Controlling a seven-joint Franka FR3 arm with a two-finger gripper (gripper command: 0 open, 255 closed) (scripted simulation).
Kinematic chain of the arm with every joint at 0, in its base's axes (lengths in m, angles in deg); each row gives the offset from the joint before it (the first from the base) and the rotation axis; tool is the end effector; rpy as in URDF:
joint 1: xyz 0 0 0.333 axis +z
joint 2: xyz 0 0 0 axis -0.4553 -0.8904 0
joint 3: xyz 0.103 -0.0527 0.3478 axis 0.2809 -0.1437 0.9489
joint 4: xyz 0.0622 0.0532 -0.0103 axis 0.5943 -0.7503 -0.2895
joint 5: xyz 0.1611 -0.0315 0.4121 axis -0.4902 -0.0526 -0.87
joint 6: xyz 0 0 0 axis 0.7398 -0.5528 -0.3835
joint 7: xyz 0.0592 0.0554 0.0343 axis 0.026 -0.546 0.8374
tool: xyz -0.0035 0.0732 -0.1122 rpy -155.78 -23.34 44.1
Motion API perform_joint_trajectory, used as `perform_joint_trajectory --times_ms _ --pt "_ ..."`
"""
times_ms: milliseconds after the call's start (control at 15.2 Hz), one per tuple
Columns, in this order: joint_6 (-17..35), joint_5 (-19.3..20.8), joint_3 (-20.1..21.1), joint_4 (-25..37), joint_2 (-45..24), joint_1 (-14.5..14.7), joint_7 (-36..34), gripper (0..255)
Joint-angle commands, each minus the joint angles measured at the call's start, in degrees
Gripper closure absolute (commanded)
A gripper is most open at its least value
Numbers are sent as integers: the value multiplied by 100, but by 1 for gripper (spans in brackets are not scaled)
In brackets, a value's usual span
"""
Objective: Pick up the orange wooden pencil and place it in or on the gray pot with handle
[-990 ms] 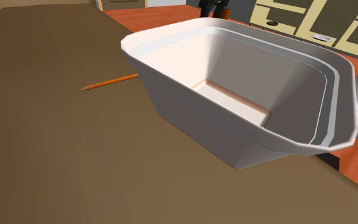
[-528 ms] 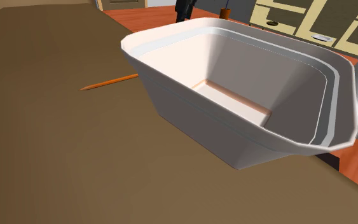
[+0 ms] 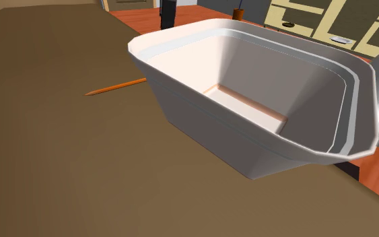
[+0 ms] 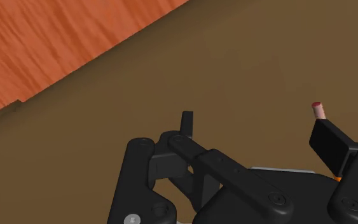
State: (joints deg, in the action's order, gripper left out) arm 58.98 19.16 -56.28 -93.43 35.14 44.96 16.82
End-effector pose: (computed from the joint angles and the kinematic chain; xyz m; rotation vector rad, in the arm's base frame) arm 0.4605 0.2514 0.6421 2.7784 1.1917 0.2656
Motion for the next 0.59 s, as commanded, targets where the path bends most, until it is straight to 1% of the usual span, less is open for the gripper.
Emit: perform_joint_trajectory --times_ms 0,528 --pt "14 114 162 169 -211 146 248 0" --pt "162 566 810 369 -721 738 1146 0"
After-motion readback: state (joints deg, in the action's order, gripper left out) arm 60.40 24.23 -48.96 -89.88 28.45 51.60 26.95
